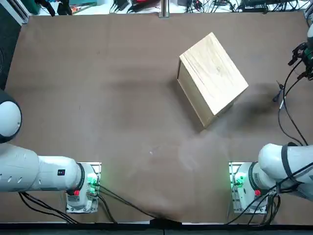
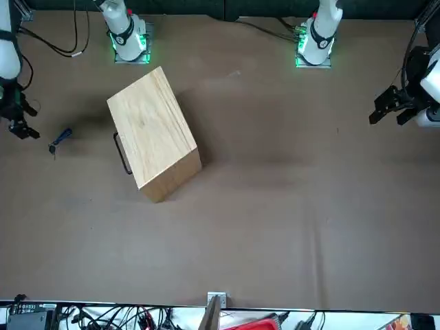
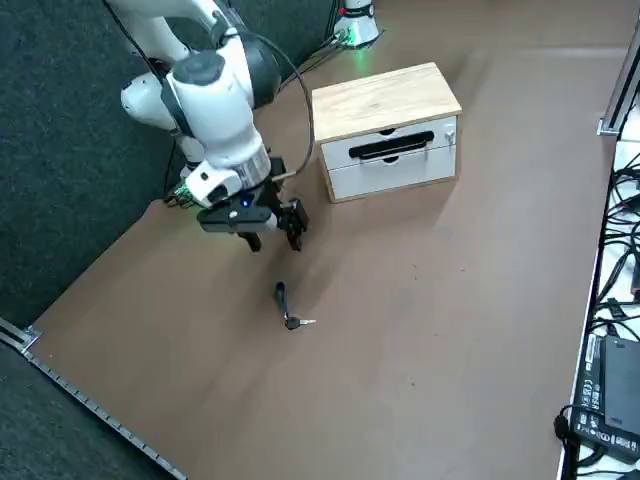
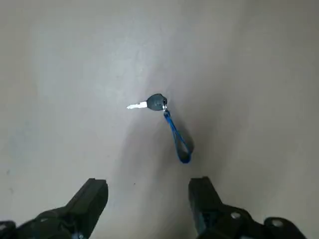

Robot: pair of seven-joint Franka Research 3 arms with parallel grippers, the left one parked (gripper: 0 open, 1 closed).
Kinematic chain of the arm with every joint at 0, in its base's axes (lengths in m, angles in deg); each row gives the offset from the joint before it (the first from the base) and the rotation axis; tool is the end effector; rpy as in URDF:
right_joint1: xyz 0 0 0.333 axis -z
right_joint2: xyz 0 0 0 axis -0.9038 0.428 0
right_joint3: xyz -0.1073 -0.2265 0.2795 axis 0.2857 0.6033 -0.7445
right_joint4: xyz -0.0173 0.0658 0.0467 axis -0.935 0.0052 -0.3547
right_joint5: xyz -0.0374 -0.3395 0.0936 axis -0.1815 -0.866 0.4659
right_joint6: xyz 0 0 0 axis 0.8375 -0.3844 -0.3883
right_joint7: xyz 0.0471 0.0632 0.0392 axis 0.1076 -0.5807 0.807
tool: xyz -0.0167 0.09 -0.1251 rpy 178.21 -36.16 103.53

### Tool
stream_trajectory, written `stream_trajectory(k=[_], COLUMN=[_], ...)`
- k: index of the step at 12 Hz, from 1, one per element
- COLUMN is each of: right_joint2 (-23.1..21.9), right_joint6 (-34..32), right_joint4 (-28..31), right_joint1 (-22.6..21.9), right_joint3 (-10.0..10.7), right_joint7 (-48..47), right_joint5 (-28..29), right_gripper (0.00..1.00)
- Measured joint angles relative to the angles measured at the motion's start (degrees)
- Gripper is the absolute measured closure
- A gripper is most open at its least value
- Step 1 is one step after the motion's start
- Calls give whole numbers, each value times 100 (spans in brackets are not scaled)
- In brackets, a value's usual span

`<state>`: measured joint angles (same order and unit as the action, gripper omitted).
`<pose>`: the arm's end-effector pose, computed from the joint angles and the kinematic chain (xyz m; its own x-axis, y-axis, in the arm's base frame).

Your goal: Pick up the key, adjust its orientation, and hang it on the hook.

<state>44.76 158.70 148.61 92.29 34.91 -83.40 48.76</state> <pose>0.4376 -0.2582 0.3974 0.3463 -0.9381 0.0007 -0.9380 -0.3462 0.0188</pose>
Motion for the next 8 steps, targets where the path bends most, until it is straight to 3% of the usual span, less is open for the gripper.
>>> stream_trajectory(k=[8], right_joint2=[779], right_joint6=[978], right_joint4=[377], right_joint1=[138], right_joint3=[-2], right_joint7=[121], right_joint5=[0], right_gripper=[0])
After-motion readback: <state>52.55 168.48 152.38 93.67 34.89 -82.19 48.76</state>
